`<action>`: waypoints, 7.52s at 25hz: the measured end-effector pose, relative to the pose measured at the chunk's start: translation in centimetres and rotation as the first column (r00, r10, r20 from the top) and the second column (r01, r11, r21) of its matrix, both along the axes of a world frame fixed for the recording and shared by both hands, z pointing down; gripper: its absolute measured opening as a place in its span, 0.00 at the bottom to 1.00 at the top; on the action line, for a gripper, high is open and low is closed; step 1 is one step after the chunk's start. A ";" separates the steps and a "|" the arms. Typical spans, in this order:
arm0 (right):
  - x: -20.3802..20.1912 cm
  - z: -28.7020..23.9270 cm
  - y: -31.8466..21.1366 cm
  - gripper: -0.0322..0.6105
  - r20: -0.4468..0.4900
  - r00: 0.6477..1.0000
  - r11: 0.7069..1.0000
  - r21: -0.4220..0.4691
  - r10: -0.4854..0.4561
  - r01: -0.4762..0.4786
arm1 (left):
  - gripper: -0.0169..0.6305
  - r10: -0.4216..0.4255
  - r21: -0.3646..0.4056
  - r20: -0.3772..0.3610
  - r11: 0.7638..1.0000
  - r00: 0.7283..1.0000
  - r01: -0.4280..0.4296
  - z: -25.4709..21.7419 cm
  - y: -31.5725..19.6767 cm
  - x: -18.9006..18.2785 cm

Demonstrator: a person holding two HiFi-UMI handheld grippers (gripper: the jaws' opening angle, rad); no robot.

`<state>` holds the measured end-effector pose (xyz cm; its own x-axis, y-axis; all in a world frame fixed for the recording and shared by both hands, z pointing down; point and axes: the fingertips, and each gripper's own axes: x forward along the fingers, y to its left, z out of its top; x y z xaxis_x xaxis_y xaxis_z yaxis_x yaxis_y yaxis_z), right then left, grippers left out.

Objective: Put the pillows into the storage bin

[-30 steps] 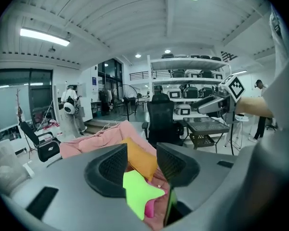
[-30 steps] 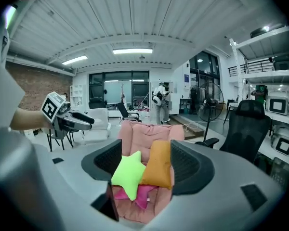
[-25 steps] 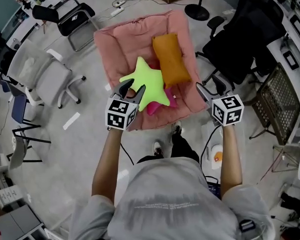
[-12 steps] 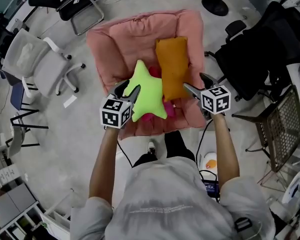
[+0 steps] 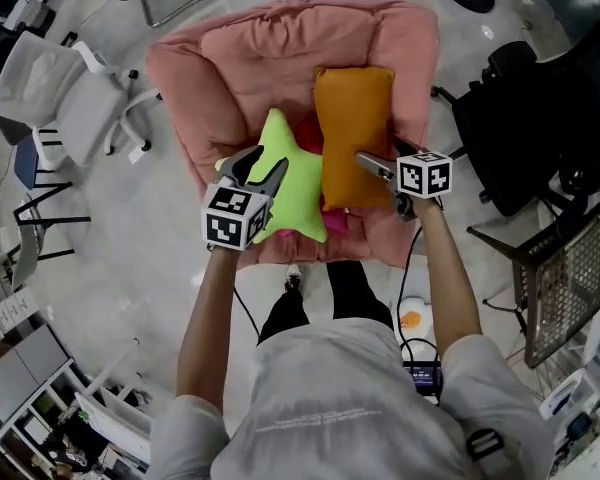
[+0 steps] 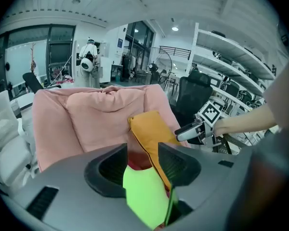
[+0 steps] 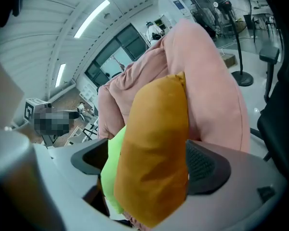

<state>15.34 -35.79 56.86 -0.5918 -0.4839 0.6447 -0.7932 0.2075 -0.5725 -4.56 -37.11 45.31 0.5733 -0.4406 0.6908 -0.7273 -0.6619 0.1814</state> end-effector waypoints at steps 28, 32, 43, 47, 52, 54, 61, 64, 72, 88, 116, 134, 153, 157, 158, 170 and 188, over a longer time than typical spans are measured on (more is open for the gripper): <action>-1.3 -3.7 0.5 0.55 -0.078 0.996 0.989 0.140 -0.038 0.049 | 0.36 -0.002 0.070 0.002 0.998 1.000 0.002 -2.9 1.9 -1.0; -3.2 -6.0 0.3 0.55 -0.103 0.995 0.977 0.213 0.000 0.022 | 0.36 0.010 0.141 -0.016 0.990 1.000 -0.007 -3.7 1.3 -3.5; -6.6 -16.8 5.1 0.54 -0.193 0.966 0.876 0.479 0.170 -0.059 | 0.36 0.146 0.361 -0.083 0.927 0.986 -0.107 -9.6 3.2 -7.4; -8.2 -20.6 10.9 0.53 -0.203 0.948 0.836 0.540 0.245 -0.100 | 0.36 0.219 0.381 -0.113 0.911 0.969 -0.161 -11.1 7.0 -8.5; -8.7 -24.1 18.4 0.53 -0.208 0.918 0.799 0.578 0.339 -0.164 | 0.36 0.312 0.385 -0.129 0.891 0.941 -0.243 -12.5 10.8 -8.1; -7.8 -24.9 21.3 0.53 -0.219 0.901 0.789 0.585 0.376 -0.187 | 0.36 0.359 0.392 -0.143 0.876 0.922 -0.281 -13.0 12.2 -6.6; -0.8 -25.1 33.0 0.53 -0.237 0.797 0.746 0.567 0.555 -0.350 | 0.36 0.576 0.400 -0.158 0.780 0.802 -0.481 -13.4 20.0 3.8; 2.0 -24.3 38.2 0.53 -0.241 0.754 0.723 0.557 0.611 -0.409 | 0.36 0.631 0.384 -0.162 0.748 0.758 -0.541 -12.6 23.8 7.9; 9.8 -20.0 53.2 0.53 -0.294 0.673 0.716 0.471 0.679 -0.516 | 0.35 0.741 0.299 -0.153 0.665 0.654 -0.684 -8.3 36.3 18.9; 20.4 2.7 68.2 0.53 -0.300 0.799 0.853 0.143 0.521 -0.503 | 0.35 0.768 0.037 -0.036 0.641 0.640 -0.767 10.3 51.2 30.3; 26.5 36.4 71.5 0.67 -0.370 0.919 0.945 -0.233 0.134 -0.232 | 0.37 0.683 -0.135 0.008 0.725 0.730 -0.676 30.4 51.7 31.3; 30.0 14.2 61.9 0.35 -0.448 0.808 0.914 0.057 0.383 -0.402 | 0.36 0.598 0.040 -0.013 0.801 0.801 -0.597 15.6 43.6 29.3; 15.8 -25.4 40.3 0.49 -0.399 0.846 0.762 0.648 0.354 -0.013 | 0.36 0.218 0.486 -0.156 0.866 0.963 -0.118 -15.3 32.0 10.1; 11.6 -28.5 37.9 0.54 -0.419 0.862 0.727 0.681 0.287 0.088 | 0.36 0.144 0.529 -0.179 0.848 0.973 -0.028 -18.3 31.1 5.5; 10.4 -29.1 37.2 0.55 -0.415 0.869 0.719 0.687 0.271 0.104 | 0.36 0.129 0.535 -0.181 0.845 0.975 -0.012 -18.6 31.0 4.3; -4.5 -27.8 28.0 0.61 -0.522 0.853 0.706 0.614 0.029 0.352 | 0.36 -0.017 0.476 -0.183 0.873 0.983 0.104 -16.8 25.1 -10.4; -17.0 -17.1 18.6 0.66 -0.524 0.804 0.761 0.390 -0.280 0.519 | 0.47 0.062 0.230 -0.098 0.972 0.993 -0.038 -5.7 17.9 -19.0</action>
<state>-1.62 -17.19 39.75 -0.5400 -0.5800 0.6099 -0.6964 0.7148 0.0632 -23.53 -19.20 39.64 0.6619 -0.5483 0.5112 -0.6773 -0.7296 0.0944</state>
